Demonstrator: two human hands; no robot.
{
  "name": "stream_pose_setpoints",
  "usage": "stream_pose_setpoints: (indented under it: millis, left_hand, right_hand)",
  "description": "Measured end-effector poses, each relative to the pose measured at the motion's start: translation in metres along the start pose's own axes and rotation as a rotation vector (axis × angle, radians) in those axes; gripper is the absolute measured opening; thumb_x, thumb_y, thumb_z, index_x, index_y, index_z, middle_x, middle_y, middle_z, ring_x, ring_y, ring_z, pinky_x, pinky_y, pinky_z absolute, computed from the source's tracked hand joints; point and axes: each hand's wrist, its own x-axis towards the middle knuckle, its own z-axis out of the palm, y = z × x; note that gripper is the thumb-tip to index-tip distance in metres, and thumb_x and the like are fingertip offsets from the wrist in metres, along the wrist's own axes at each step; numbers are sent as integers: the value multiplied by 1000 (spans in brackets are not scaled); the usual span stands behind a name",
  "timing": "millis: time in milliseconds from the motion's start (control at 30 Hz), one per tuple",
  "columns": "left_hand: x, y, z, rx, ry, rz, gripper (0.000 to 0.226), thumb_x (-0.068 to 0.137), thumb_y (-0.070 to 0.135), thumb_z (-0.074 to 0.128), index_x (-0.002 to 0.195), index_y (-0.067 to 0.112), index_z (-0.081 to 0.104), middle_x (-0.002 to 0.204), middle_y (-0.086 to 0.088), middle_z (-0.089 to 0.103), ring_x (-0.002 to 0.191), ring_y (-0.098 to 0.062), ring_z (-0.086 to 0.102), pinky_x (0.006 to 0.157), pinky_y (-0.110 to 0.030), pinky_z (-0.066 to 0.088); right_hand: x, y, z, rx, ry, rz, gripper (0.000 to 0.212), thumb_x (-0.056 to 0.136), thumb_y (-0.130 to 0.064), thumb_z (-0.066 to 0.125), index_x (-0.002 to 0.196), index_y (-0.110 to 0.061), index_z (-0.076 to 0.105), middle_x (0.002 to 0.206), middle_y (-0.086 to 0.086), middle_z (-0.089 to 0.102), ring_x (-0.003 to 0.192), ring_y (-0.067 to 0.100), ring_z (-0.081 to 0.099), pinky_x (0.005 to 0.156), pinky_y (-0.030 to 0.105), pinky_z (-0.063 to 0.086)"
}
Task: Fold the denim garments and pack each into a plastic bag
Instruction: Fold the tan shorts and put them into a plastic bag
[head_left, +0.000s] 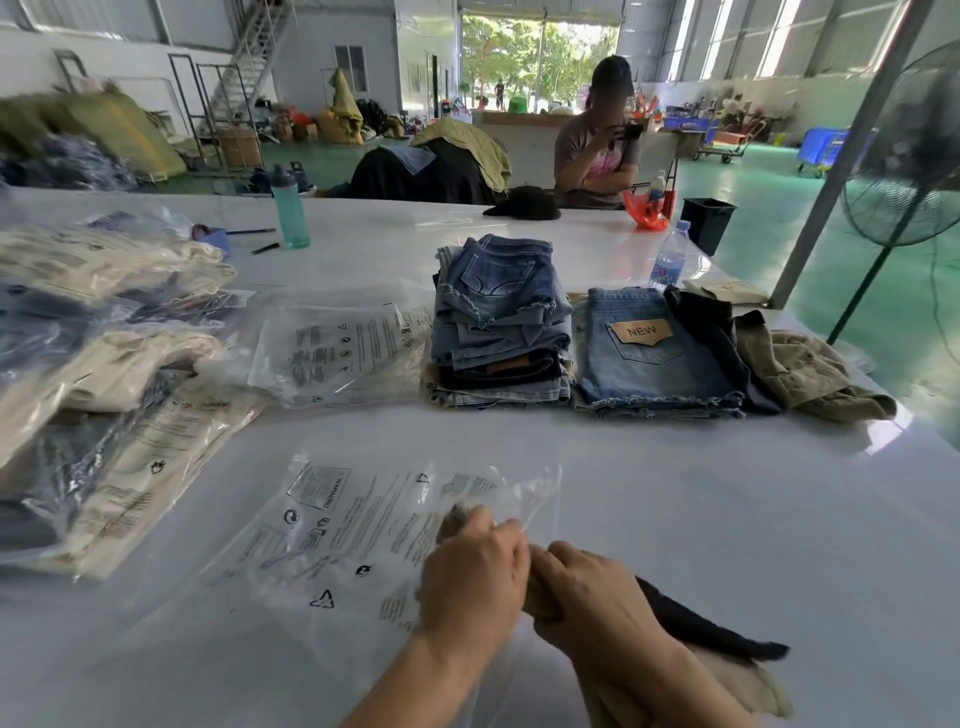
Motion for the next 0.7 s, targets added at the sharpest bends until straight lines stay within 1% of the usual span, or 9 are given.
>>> stream_pose_setpoints:
  millis: [167, 233, 333, 400, 467, 533, 600, 633, 700]
  left_hand:
    - [-2, 4, 9, 0, -95, 60, 33, 101, 32, 30, 111, 22, 61, 102, 3, 63, 91, -15, 63, 66, -21, 39]
    - [-7, -4, 13, 58, -191, 46, 33, 102, 31, 30, 114, 22, 59, 104, 2, 65, 93, -14, 64, 67, -21, 41]
    - [-16, -7, 18, 129, -289, 43, 34, 102, 30, 28, 111, 18, 59, 105, -2, 64, 96, -20, 64, 73, -28, 46]
    - [-20, -4, 21, 122, -345, 44, 36, 102, 30, 27, 111, 16, 59, 105, -5, 63, 97, -24, 63, 79, -34, 48]
    - [-20, 1, 24, 141, -396, 51, 35, 102, 28, 28, 112, 12, 57, 106, -10, 62, 98, -27, 62, 80, -36, 48]
    - [-21, 7, 26, 195, -467, 55, 33, 102, 21, 28, 115, 8, 56, 109, -14, 60, 99, -31, 62, 79, -39, 49]
    - [-20, 13, 28, 245, -481, 61, 30, 101, 18, 31, 118, 6, 54, 109, -17, 60, 97, -33, 63, 78, -40, 51]
    - [-18, 14, 29, 239, -449, 69, 27, 100, 21, 39, 115, 8, 56, 105, -17, 62, 93, -32, 65, 74, -39, 52]
    - [-15, 15, 27, 260, -362, 99, 23, 92, 28, 54, 109, 13, 61, 95, -13, 65, 82, -27, 68, 65, -33, 53]
  right_hand:
    - [24, -9, 3, 316, -65, 1, 30, 91, -27, 53, 117, -11, 59, 118, 5, 62, 105, 20, 57, 87, 23, 40]
    - [20, 9, 11, 373, -116, 65, 53, 82, -50, 63, 127, -22, 57, 126, -5, 60, 113, 15, 54, 93, 21, 40]
    - [-2, 45, 26, 177, -161, 279, 90, 61, -82, 57, 138, -37, 42, 136, -14, 50, 124, 11, 45, 100, 26, 35]
    - [-18, 58, 33, 252, -229, 381, 97, 57, -78, 64, 141, -40, 31, 139, -15, 42, 126, 11, 42, 100, 25, 33]
    - [-24, 63, 40, 401, -257, 476, 99, 59, -60, 76, 142, -32, 29, 135, -5, 46, 121, 13, 47, 97, 22, 35]
    - [-21, 65, 43, 495, -238, 569, 67, 68, -33, 78, 126, -19, 49, 110, 3, 60, 95, 13, 57, 80, 22, 43]
    - [-17, 61, 39, 718, -177, 575, 19, 71, -17, 71, 86, -8, 63, 70, 2, 58, 58, 12, 51, 55, 24, 39]
    - [-16, 58, 35, 870, -157, 548, 11, 71, -13, 71, 76, -5, 63, 58, 2, 53, 48, 12, 46, 47, 23, 35]
    - [-10, 44, 26, 1153, -157, 486, 7, 75, -9, 72, 77, -5, 66, 54, 2, 50, 43, 13, 43, 40, 21, 31]
